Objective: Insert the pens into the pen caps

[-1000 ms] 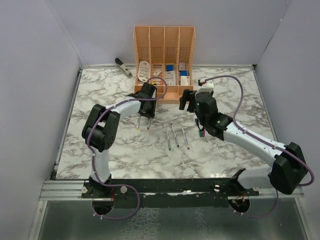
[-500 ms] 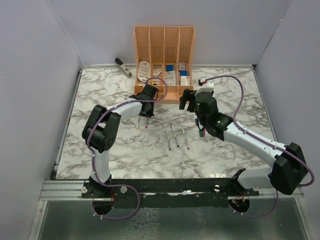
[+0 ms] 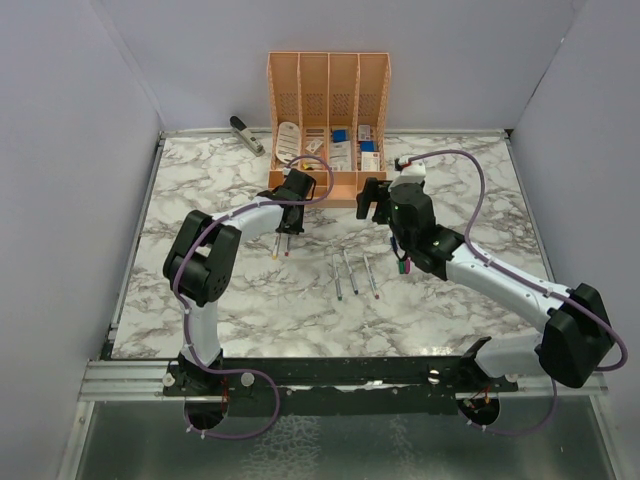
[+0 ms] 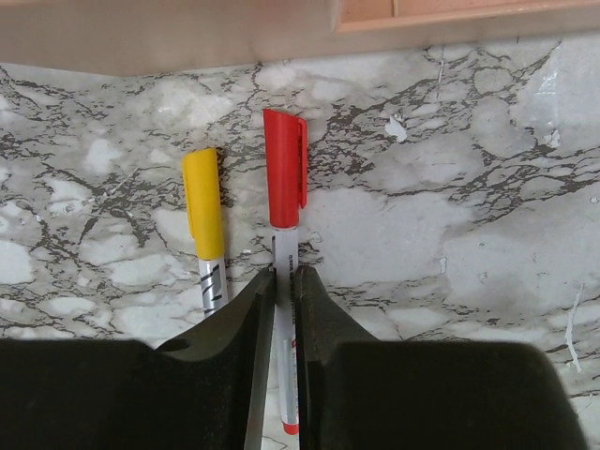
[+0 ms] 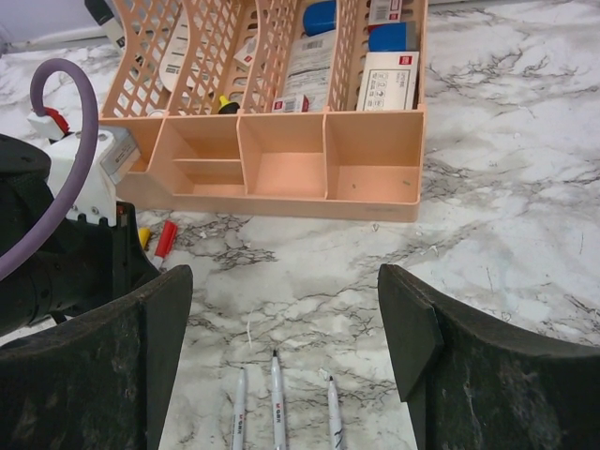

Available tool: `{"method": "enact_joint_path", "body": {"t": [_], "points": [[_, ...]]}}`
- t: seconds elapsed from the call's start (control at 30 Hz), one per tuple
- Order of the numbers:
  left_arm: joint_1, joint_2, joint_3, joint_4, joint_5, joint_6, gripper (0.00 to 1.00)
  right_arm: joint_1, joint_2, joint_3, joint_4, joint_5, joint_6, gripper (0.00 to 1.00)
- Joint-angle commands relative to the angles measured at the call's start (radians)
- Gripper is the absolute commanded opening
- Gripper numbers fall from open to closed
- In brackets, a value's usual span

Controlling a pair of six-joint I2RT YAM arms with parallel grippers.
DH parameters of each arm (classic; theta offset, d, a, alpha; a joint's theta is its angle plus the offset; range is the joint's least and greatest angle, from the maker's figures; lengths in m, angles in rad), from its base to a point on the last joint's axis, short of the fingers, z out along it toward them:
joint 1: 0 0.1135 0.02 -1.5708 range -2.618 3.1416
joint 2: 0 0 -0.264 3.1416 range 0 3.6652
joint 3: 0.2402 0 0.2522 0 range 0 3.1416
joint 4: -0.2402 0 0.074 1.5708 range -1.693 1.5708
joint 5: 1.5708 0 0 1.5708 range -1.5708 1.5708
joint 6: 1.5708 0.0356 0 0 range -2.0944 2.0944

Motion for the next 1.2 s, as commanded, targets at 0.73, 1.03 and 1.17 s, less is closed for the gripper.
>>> {"method": "enact_joint_path", "body": {"t": [0.73, 1.03, 1.17], "points": [[0.01, -0.104, 0.053, -0.119, 0.047, 0.027, 0.34, -0.001, 0.005, -0.014, 0.11, -0.026, -0.025, 0.79], [0.009, -0.204, 0.06, -0.103, 0.12, 0.042, 0.34, -0.001, 0.025, -0.002, 0.077, 0.073, -0.001, 0.78], [0.007, -0.24, 0.035, -0.091, 0.237, 0.055, 0.34, -0.01, 0.036, 0.018, 0.012, 0.15, 0.019, 0.74]]}}
